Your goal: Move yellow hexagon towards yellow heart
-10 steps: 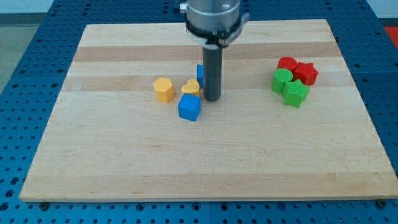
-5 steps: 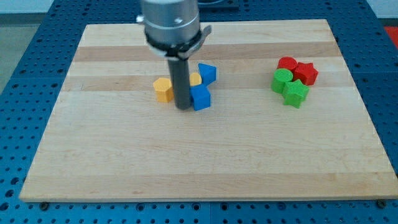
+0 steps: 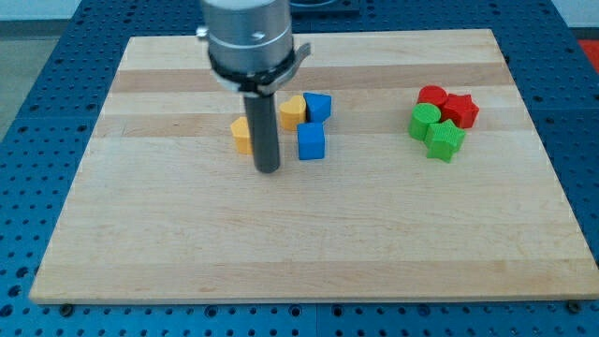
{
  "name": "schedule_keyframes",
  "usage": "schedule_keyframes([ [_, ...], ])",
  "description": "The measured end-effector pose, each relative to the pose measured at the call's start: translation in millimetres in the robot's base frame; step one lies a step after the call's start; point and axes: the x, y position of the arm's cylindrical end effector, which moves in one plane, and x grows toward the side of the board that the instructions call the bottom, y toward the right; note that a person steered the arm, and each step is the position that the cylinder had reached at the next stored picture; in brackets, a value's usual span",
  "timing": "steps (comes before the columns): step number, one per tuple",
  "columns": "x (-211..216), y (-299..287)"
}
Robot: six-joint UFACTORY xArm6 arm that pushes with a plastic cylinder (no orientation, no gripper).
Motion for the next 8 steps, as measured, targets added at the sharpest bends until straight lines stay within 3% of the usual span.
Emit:
schedule_keyframes([
  [1,20,-20],
  [2,-20,-51],
  [3,-30,-55],
  [6,-33,8],
  [8,-25,-15],
])
